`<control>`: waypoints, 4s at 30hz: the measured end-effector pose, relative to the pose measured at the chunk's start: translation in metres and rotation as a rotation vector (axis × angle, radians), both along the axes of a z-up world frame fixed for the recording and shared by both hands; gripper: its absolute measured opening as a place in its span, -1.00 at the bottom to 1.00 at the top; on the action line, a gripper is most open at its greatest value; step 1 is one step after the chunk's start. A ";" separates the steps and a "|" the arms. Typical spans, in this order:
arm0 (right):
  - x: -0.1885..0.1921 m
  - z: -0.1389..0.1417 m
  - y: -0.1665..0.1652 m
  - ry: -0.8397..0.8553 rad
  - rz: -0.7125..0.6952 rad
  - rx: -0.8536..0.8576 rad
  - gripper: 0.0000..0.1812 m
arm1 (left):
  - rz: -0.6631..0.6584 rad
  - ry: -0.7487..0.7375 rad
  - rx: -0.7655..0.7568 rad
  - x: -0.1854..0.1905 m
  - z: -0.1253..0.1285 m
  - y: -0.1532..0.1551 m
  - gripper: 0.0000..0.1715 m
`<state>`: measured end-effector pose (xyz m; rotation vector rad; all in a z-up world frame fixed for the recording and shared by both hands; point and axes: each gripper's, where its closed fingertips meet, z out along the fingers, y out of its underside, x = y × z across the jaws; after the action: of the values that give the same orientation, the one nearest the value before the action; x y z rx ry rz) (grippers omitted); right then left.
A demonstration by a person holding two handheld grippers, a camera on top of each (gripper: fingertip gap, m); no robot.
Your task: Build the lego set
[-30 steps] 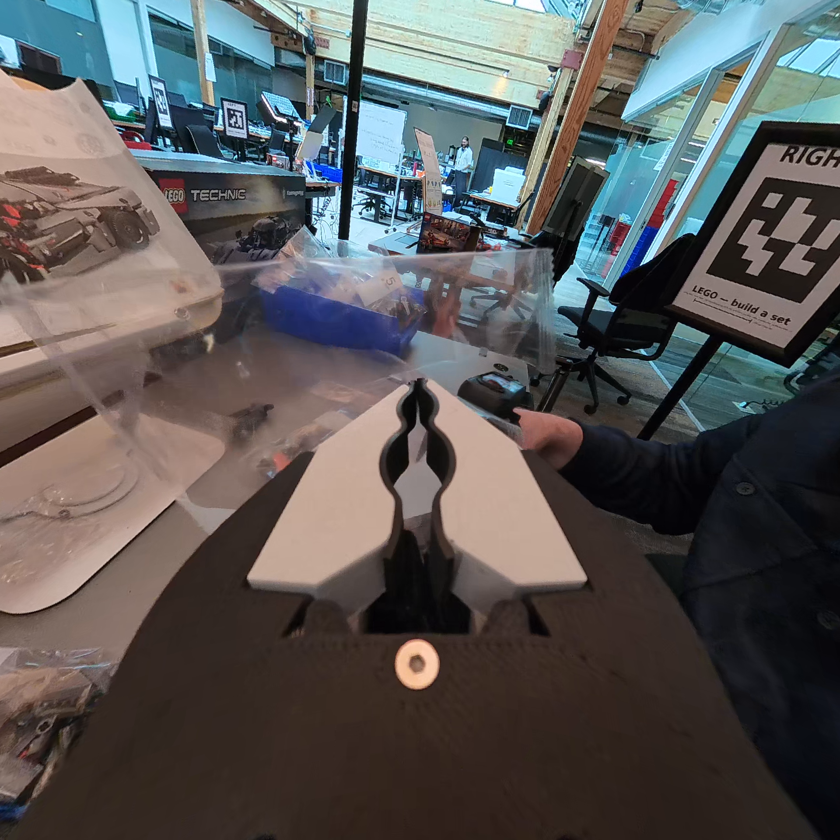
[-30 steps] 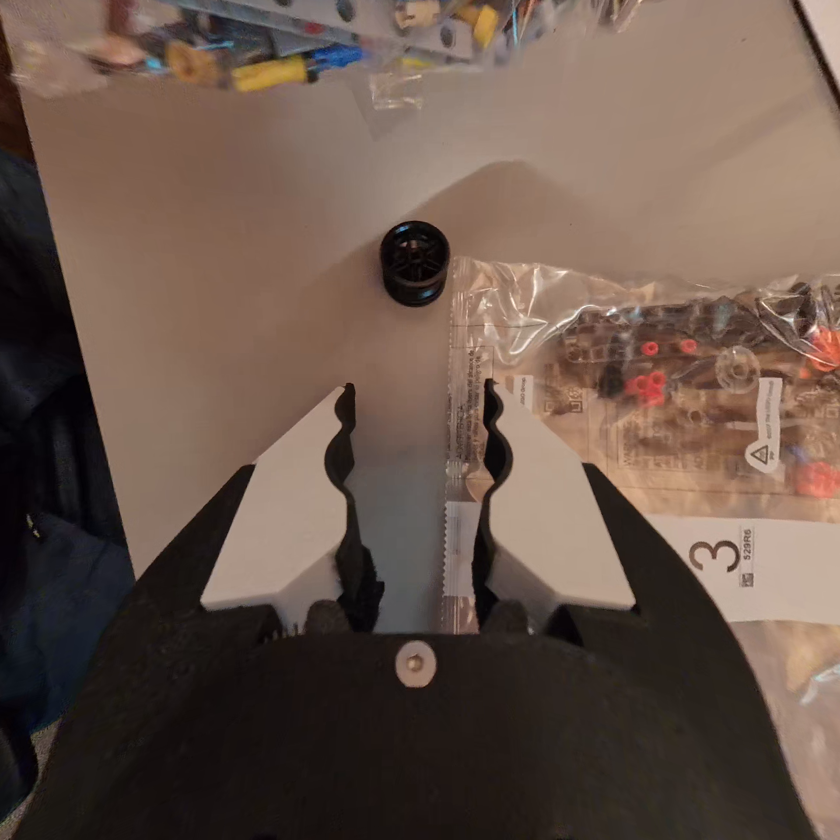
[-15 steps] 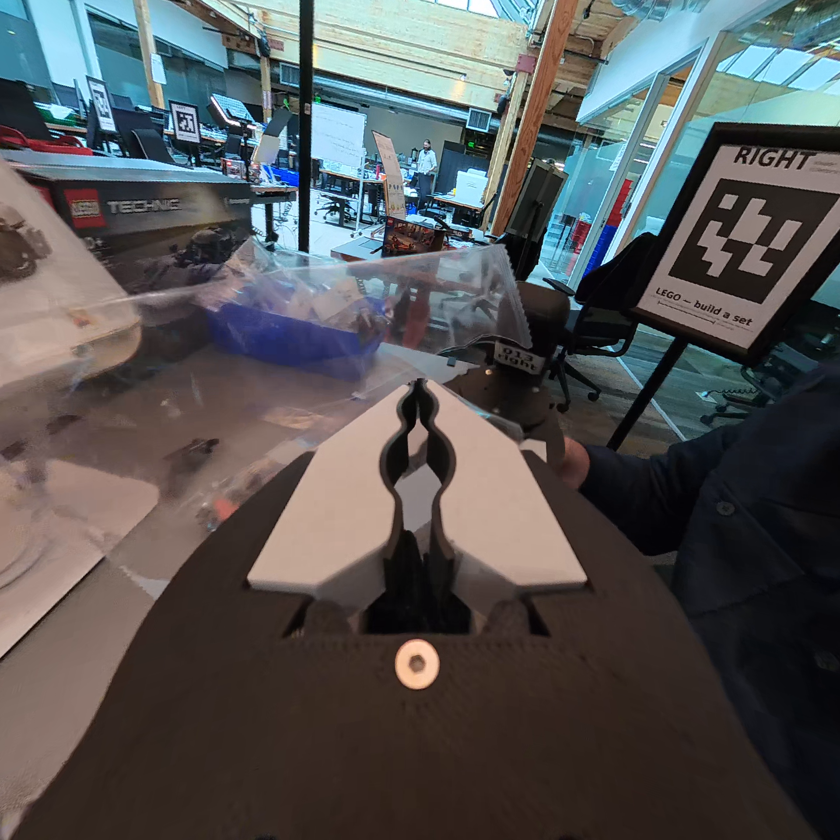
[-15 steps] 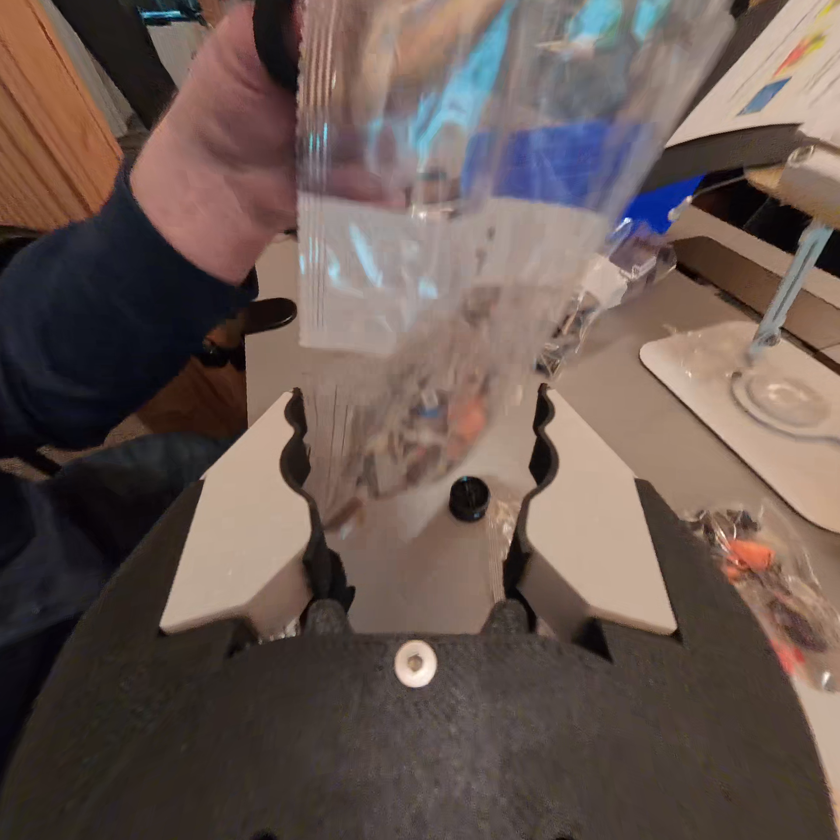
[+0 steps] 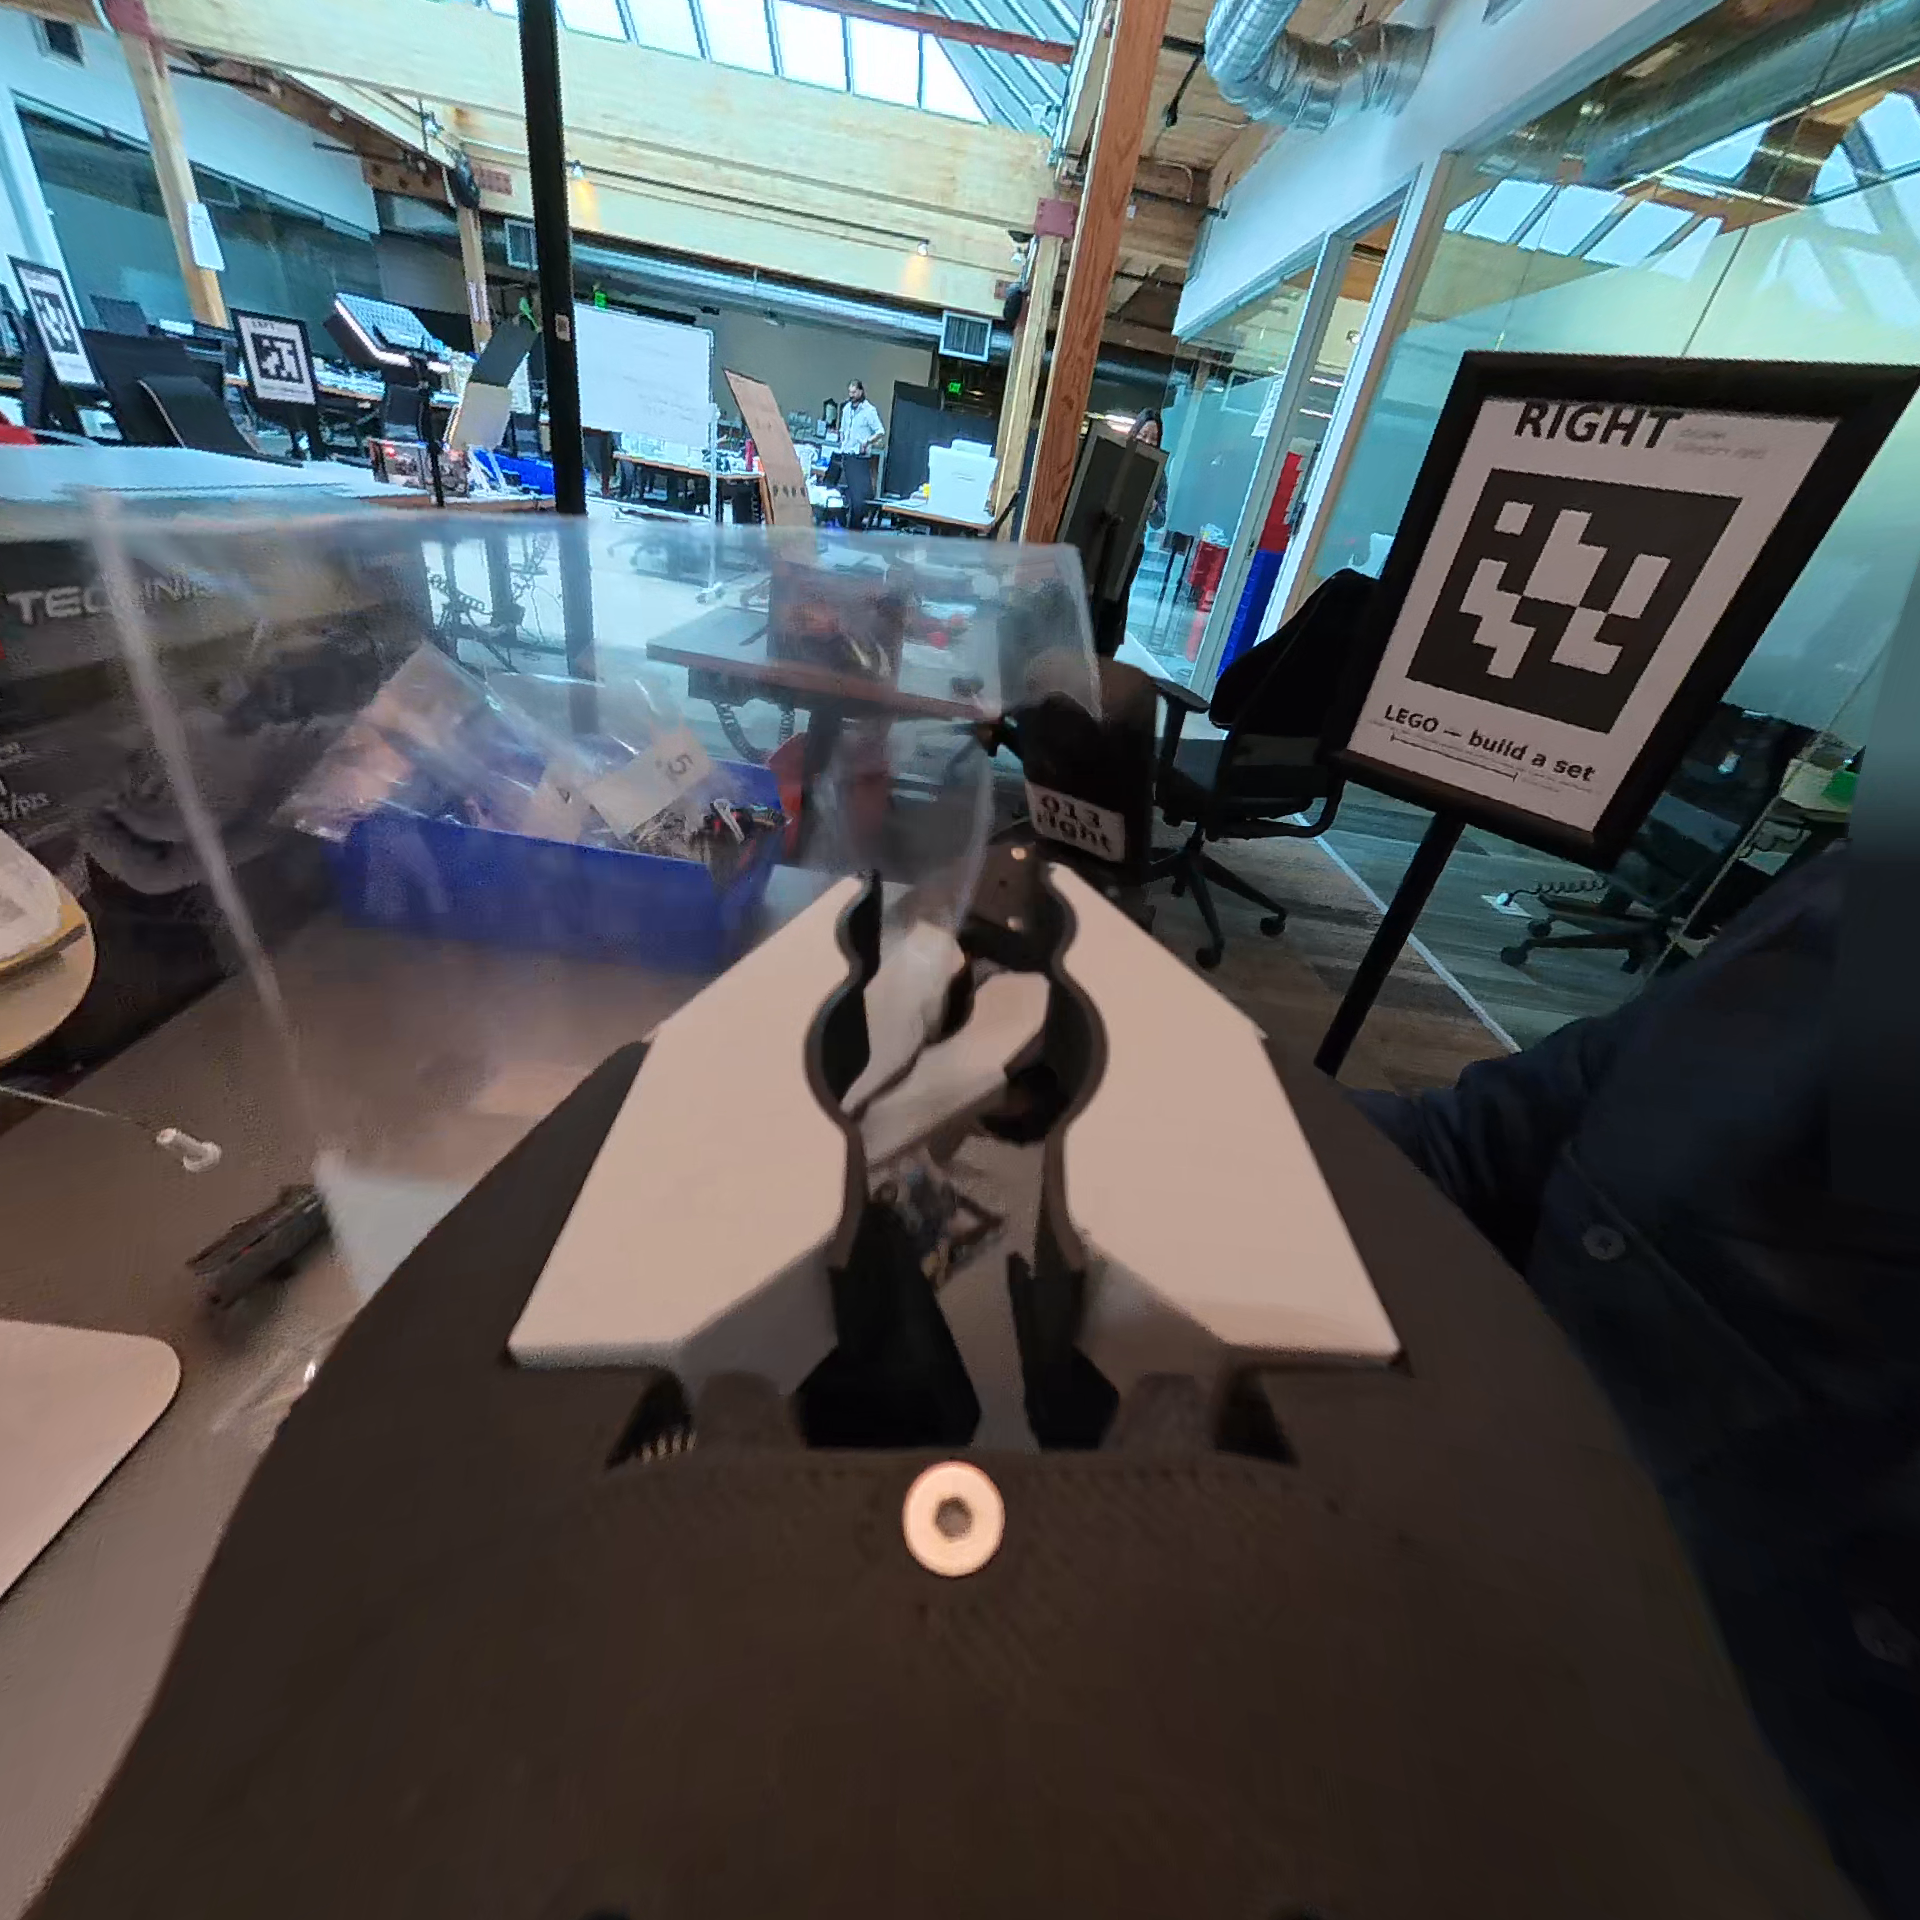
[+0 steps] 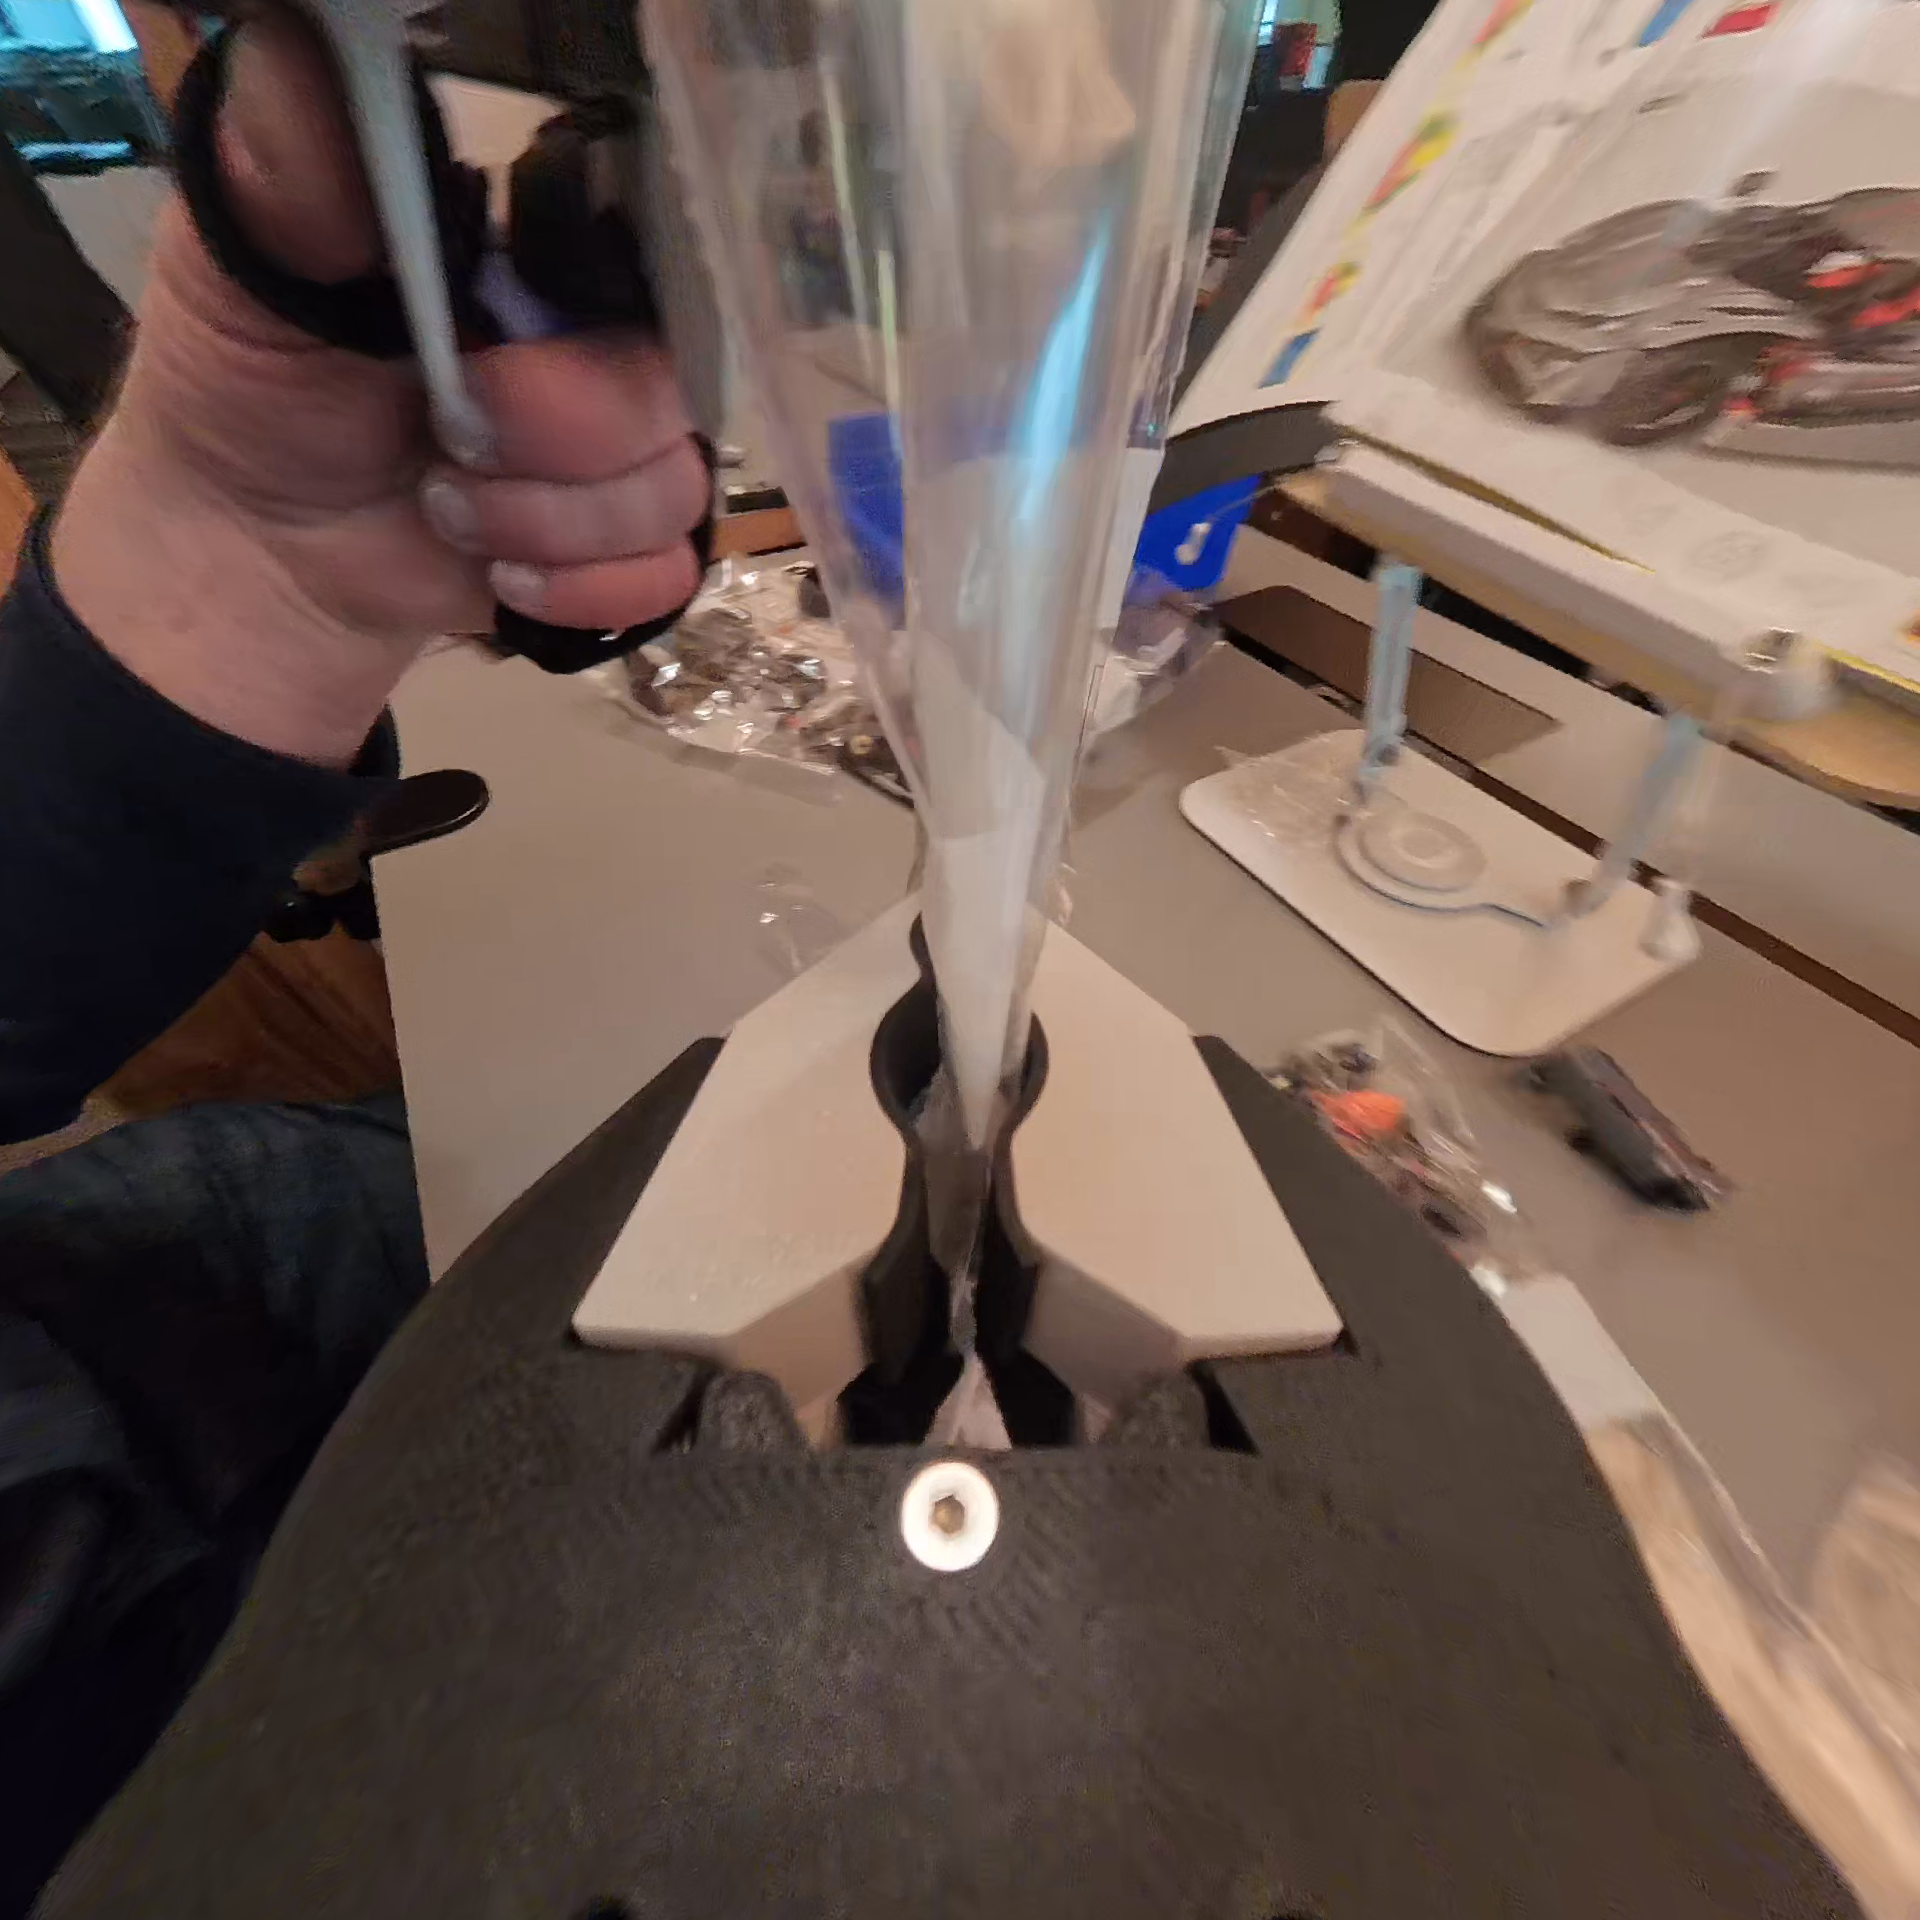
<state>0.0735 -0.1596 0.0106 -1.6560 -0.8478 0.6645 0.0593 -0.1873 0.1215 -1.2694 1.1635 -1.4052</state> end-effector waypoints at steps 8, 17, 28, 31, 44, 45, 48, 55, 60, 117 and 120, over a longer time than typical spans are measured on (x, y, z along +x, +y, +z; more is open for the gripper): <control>0.185 0.065 0.034 -0.026 -0.380 0.069 -1.00 | 0.090 0.019 -0.019 -0.025 -0.019 0.026 -0.54; 0.381 0.076 0.133 0.149 -0.661 0.007 -1.00 | 0.154 0.046 -0.153 -0.052 -0.073 0.053 -0.57; 0.436 -0.037 0.194 -0.081 -0.928 -0.234 -0.80 | 0.298 0.101 -0.213 -0.091 -0.102 0.083 -0.50; 0.439 -0.017 0.182 -0.044 -0.942 -0.182 -0.59 | 0.362 0.127 -0.204 -0.110 -0.102 0.090 -0.43; 0.434 0.004 0.144 -0.039 -0.948 -0.123 -0.17 | 0.867 0.467 -0.112 -0.268 -0.119 0.109 -0.22; 0.433 0.008 0.141 -0.013 -0.953 -0.099 -0.19 | 0.903 0.502 -0.117 -0.284 -0.123 0.107 -0.20; 0.432 0.011 0.127 -0.006 -0.981 -0.070 -0.12 | 0.943 0.589 -0.153 -0.316 -0.140 0.101 -0.14; 0.392 0.035 0.090 0.040 -0.978 0.078 -0.17 | 0.911 1.113 -0.172 -0.345 -0.247 0.110 0.04; 0.347 0.048 0.077 -0.016 -0.929 0.152 -0.19 | 0.892 1.252 -0.182 -0.344 -0.291 0.115 -0.15; -0.072 -0.175 0.005 -0.483 0.360 -0.413 -0.69 | 0.838 0.027 0.021 -0.331 -0.063 0.054 -1.00; -0.071 -0.170 0.003 -0.455 0.369 -0.415 -0.69 | 0.780 0.023 0.028 -0.310 -0.062 0.049 -1.00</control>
<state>0.0024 -0.1567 -0.1596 -2.0898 -1.4409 0.7635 -0.2511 -0.1381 0.0592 -1.4949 0.5780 -0.7867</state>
